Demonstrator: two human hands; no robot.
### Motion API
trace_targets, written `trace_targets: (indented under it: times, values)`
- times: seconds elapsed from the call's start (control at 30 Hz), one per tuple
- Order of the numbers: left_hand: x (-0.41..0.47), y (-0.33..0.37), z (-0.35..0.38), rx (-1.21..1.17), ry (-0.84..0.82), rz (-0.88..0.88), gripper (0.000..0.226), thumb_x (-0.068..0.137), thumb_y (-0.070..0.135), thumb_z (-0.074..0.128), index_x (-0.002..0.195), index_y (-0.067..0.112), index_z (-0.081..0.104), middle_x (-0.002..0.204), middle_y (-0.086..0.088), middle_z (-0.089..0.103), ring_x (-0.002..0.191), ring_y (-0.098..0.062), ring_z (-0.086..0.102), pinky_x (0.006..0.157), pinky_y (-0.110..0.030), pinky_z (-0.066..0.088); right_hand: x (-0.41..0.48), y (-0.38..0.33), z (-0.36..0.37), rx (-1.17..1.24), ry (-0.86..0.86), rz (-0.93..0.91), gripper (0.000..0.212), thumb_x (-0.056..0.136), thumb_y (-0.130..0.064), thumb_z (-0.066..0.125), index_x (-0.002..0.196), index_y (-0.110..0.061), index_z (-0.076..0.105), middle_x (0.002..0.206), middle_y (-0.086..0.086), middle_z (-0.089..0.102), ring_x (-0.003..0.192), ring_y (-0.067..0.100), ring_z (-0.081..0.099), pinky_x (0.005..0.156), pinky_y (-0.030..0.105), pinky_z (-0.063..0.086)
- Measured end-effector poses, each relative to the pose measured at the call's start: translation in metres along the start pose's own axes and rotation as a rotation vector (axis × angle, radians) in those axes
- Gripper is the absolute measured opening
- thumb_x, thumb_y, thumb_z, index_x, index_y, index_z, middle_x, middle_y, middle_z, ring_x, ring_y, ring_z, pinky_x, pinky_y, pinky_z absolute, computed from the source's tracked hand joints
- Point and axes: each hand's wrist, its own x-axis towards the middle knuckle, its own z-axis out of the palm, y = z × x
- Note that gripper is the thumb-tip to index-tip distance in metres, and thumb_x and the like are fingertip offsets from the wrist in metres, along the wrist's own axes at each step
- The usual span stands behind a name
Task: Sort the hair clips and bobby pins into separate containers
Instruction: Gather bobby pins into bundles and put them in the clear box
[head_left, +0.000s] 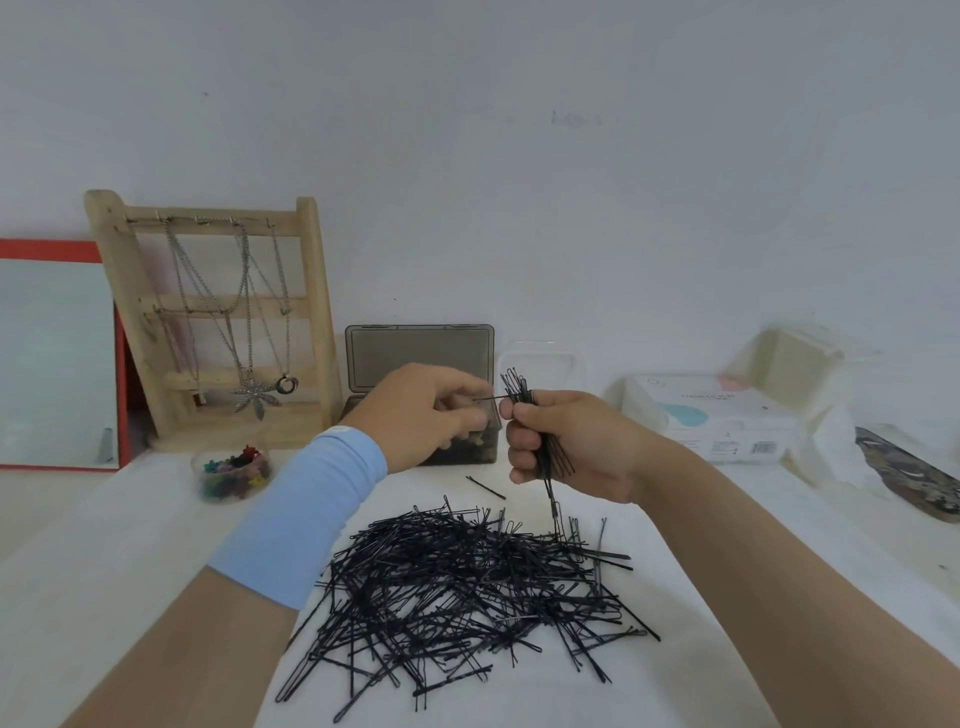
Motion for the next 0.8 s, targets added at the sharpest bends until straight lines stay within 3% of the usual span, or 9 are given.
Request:
trace_targets:
  times: [0.1, 0.27, 0.37, 0.5, 0.57, 0.7, 0.8]
  values:
    - [0.000, -0.002, 0.001, 0.011, 0.012, -0.031, 0.016, 0.092, 0.019, 0.064, 0.088, 0.031, 0.074, 0.073, 0.013, 0.073, 0.062, -0.005, 0.066, 0.056, -0.017, 0.052, 0.001, 0.001, 0.001, -0.106, 0.011, 0.019, 0.017, 0.107, -0.013, 0.038, 0.106, -0.008, 0.055, 0.062, -0.001, 0.042, 0.056, 0.016, 0.044, 0.064, 0.033, 0.051]
    - [0.003, -0.006, -0.007, -0.001, 0.241, -0.120, 0.015, 0.092, 0.024, 0.063, 0.083, 0.032, 0.072, 0.072, 0.019, 0.072, 0.060, -0.004, 0.067, 0.064, -0.021, 0.051, 0.003, 0.002, 0.001, -0.111, 0.128, -0.014, 0.027, 0.107, -0.012, 0.037, 0.113, -0.004, 0.062, 0.063, -0.001, 0.043, 0.057, 0.015, 0.043, 0.059, 0.029, 0.048]
    - [0.001, -0.001, -0.004, -0.041, 0.076, -0.170, 0.014, 0.091, 0.026, 0.064, 0.082, 0.026, 0.074, 0.072, 0.013, 0.074, 0.061, -0.008, 0.069, 0.062, -0.023, 0.049, 0.006, 0.002, 0.003, 0.073, 0.145, -0.068, 0.029, 0.107, -0.013, 0.038, 0.117, -0.004, 0.063, 0.064, 0.000, 0.043, 0.057, 0.015, 0.042, 0.058, 0.029, 0.044]
    - [-0.001, 0.005, 0.008, -0.055, -0.078, -0.181, 0.018, 0.093, 0.025, 0.062, 0.081, 0.022, 0.075, 0.073, 0.010, 0.075, 0.059, -0.010, 0.069, 0.054, -0.018, 0.046, 0.007, 0.002, 0.006, 0.051, 0.149, -0.087, 0.026, 0.107, -0.014, 0.038, 0.113, -0.004, 0.062, 0.062, -0.001, 0.045, 0.056, 0.014, 0.042, 0.057, 0.028, 0.042]
    - [-0.002, 0.007, 0.012, -0.077, -0.084, -0.161, 0.018, 0.093, 0.026, 0.061, 0.082, 0.021, 0.074, 0.074, 0.009, 0.075, 0.057, -0.011, 0.069, 0.055, -0.019, 0.047, 0.008, 0.003, 0.006, 0.097, 0.181, -0.079, 0.026, 0.107, -0.013, 0.039, 0.116, -0.003, 0.060, 0.062, -0.001, 0.044, 0.055, 0.014, 0.041, 0.057, 0.028, 0.041]
    - [0.000, 0.007, 0.015, -0.119, 0.104, -0.125, 0.020, 0.092, 0.025, 0.060, 0.076, 0.025, 0.073, 0.071, 0.010, 0.074, 0.050, -0.012, 0.066, 0.054, -0.012, 0.046, 0.011, 0.002, 0.008, 0.261, 0.187, -0.081, 0.026, 0.107, -0.012, 0.037, 0.120, -0.002, 0.057, 0.062, 0.000, 0.041, 0.053, 0.014, 0.036, 0.054, 0.027, 0.037]
    - [-0.001, 0.008, 0.015, -0.075, -0.061, -0.118, 0.022, 0.092, 0.027, 0.062, 0.074, 0.022, 0.074, 0.073, 0.010, 0.074, 0.054, -0.012, 0.068, 0.057, -0.017, 0.047, 0.011, 0.003, 0.010, 0.191, 0.168, -0.079, 0.024, 0.107, -0.013, 0.038, 0.109, -0.004, 0.060, 0.061, -0.001, 0.043, 0.051, 0.013, 0.038, 0.052, 0.026, 0.040]
